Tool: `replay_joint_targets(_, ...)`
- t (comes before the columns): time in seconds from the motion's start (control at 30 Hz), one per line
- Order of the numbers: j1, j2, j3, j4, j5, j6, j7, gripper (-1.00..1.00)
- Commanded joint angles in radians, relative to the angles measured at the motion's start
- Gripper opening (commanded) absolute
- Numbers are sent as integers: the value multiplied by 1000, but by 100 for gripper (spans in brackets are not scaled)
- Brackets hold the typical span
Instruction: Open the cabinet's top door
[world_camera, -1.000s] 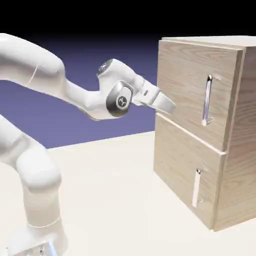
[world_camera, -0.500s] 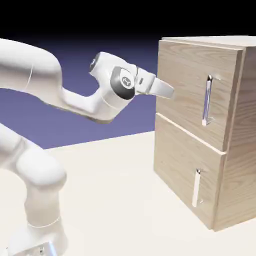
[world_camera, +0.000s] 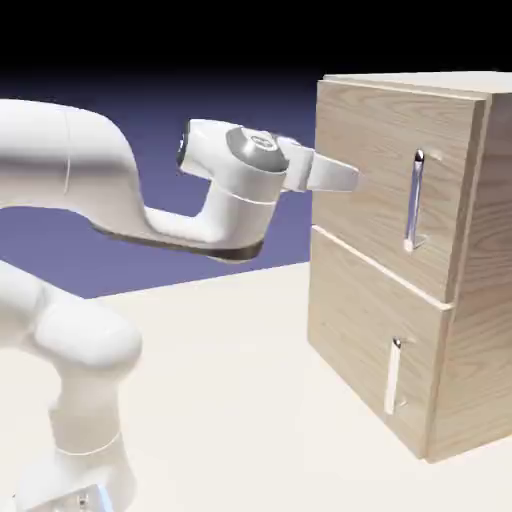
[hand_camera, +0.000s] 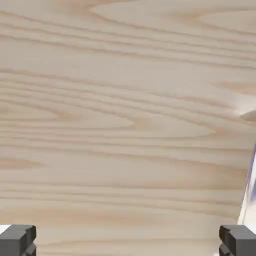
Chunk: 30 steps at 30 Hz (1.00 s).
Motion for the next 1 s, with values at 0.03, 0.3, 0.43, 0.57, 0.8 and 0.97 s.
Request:
replay_joint_targets(0.03,27,-13,-32,13,-87,-4,64,100)
replay_joint_targets(0.3,134,-63,-159,65,-435,-20,320,100)
replay_joint_targets(0.43,188,-89,-223,91,-609,-28,447,100)
replay_joint_targets(0.57,242,-114,-287,117,-783,-36,575,100)
replay_joint_targets(0.8,360,-110,-383,191,-940,-55,690,100)
replay_joint_targets(0.97,467,-72,-446,268,-953,-74,699,-100)
